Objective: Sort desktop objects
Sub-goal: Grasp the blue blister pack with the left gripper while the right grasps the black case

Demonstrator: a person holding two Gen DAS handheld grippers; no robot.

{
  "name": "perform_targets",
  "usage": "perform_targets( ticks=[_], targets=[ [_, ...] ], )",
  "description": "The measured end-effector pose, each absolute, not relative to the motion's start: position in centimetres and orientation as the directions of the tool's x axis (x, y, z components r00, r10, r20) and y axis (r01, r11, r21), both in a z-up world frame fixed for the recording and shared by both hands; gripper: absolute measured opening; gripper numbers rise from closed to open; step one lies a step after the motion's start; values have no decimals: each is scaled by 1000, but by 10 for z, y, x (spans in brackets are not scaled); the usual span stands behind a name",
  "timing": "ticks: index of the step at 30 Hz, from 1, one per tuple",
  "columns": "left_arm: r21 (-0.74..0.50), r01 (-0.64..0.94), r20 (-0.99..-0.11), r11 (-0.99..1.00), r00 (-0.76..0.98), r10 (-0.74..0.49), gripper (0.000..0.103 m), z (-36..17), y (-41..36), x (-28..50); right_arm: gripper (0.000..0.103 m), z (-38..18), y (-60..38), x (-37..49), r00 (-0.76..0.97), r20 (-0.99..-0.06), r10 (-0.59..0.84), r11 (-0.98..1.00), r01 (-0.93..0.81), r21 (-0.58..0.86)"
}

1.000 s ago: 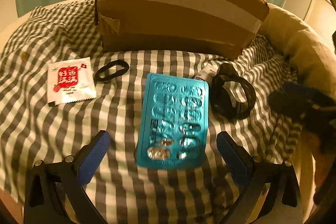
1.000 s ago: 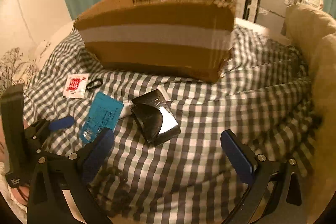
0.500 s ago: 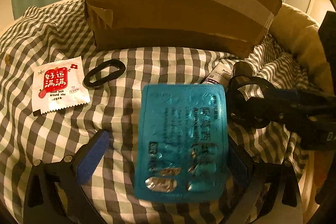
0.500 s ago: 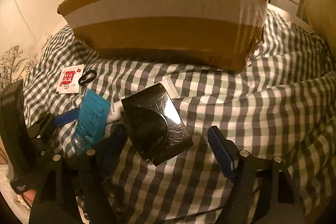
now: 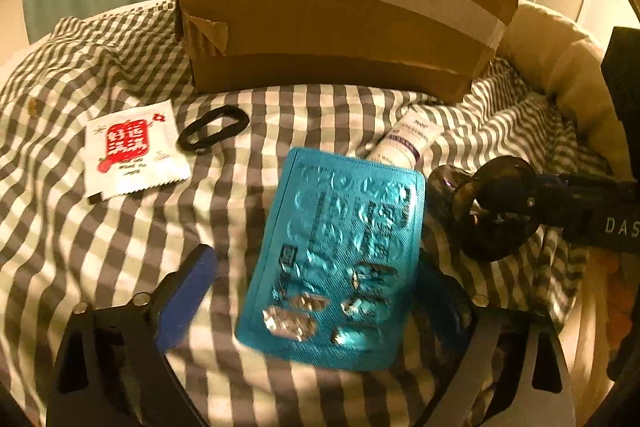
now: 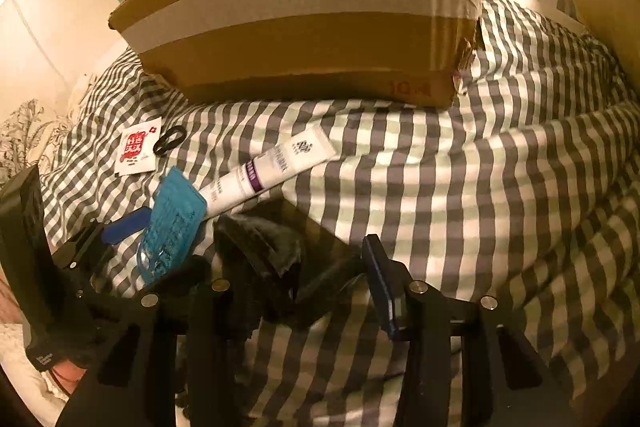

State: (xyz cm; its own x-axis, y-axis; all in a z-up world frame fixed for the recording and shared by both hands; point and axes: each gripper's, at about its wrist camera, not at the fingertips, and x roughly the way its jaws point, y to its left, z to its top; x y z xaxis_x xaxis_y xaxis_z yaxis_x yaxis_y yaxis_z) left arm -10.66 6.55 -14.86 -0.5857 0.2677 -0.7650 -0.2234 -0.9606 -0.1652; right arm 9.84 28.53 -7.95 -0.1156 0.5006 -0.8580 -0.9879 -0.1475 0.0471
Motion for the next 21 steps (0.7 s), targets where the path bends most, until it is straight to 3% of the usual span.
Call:
perform_targets(
  ticks=[2,5,21],
  targets=[
    [-167,-203,-767,-965,-588,257,77,-146,58,-100,40,-80,281,97,-107,-866,489,-144,-989,41],
    [-233,-189,-754,-954,-584,300,74,-142,46,-94,40,-82,277,93,-108,-872,477,-154,-987,38],
    [-333,-116,-704,-936,-630,329,73,-109,3,-61,32,-75,259,76,-120,-863,490,-165,-985,44]
  ],
)
